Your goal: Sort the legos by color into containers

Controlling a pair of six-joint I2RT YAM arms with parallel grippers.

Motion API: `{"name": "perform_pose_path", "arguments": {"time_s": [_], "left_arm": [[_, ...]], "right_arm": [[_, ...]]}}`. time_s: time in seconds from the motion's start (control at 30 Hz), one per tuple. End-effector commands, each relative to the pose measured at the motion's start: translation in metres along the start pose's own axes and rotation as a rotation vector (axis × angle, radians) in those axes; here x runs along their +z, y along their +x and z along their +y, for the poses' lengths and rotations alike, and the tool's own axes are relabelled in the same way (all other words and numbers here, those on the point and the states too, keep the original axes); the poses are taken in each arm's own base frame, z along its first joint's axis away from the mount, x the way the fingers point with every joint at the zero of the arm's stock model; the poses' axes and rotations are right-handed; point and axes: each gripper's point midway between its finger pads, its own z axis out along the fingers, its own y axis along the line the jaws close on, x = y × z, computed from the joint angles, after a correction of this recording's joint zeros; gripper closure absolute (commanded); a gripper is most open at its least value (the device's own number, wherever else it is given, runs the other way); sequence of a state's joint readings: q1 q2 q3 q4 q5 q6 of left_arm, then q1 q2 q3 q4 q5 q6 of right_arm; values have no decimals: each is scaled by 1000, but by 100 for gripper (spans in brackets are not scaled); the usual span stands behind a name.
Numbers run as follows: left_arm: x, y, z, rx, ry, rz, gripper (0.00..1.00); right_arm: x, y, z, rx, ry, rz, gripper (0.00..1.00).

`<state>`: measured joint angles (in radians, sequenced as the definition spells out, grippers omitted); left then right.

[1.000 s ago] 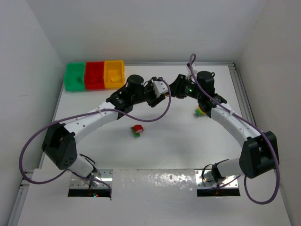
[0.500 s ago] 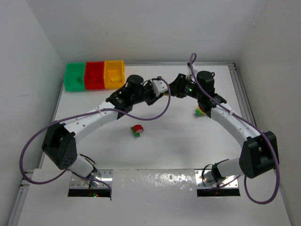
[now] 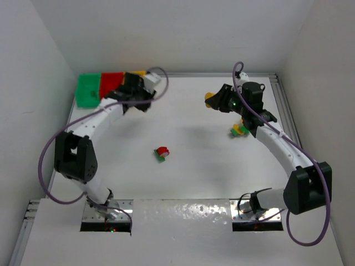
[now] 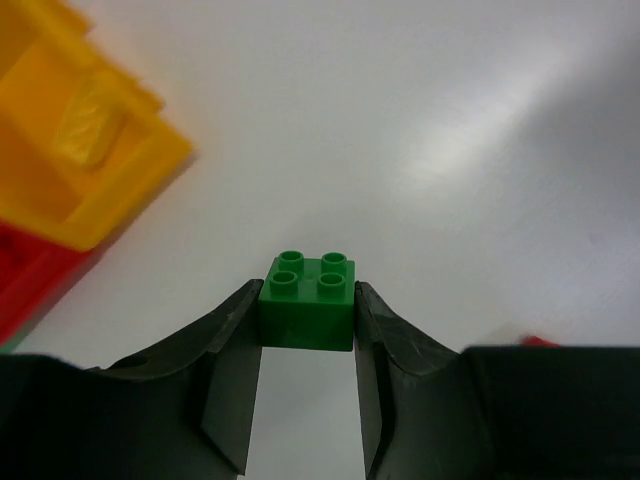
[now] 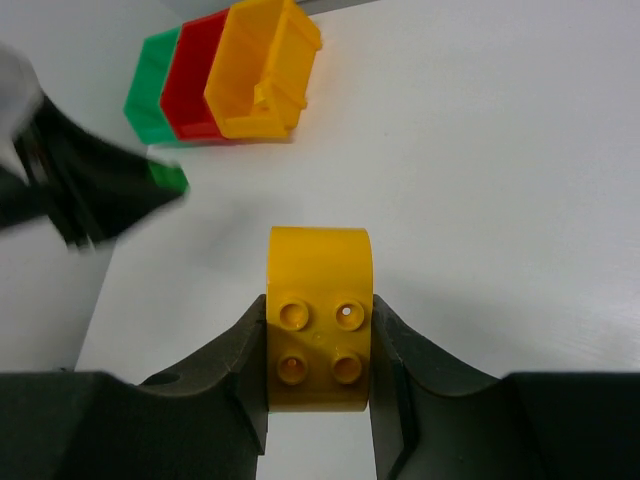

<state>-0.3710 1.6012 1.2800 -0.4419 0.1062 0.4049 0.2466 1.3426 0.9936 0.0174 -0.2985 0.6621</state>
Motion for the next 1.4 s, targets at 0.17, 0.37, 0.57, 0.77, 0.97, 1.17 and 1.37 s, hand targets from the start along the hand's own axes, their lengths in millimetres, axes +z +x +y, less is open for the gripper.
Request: {"name": "perform_pose_path", "arguments": {"time_s": [0.17,0.37,0.57,0.77,0.97,1.17,1.37], "left_arm": [[-63,35,281,-675,-439,-9,100],[-68,49,361,-694,-544,-111,100],[-36,71,396,-726,-527,-166,100],[-6,73,410,-714,-500,-240,97],[10,70,410,-660,-451,-296,86],[27,93,416,-651,-494,-269,74],[38,102,411,-674,-476,-240,53]], "right_arm": [[-1,-13,17,-66,-68,-30,100],[7,-15,23,-77,-73,4,100],[17,-16,40,-114,-62,43,100],[27,-13,55,-119,-29,56,100],[23,-17,63,-132,23,49,100],[8,-16,55,-143,68,33,100],[2,-15,58,-163,67,47,100]]}}
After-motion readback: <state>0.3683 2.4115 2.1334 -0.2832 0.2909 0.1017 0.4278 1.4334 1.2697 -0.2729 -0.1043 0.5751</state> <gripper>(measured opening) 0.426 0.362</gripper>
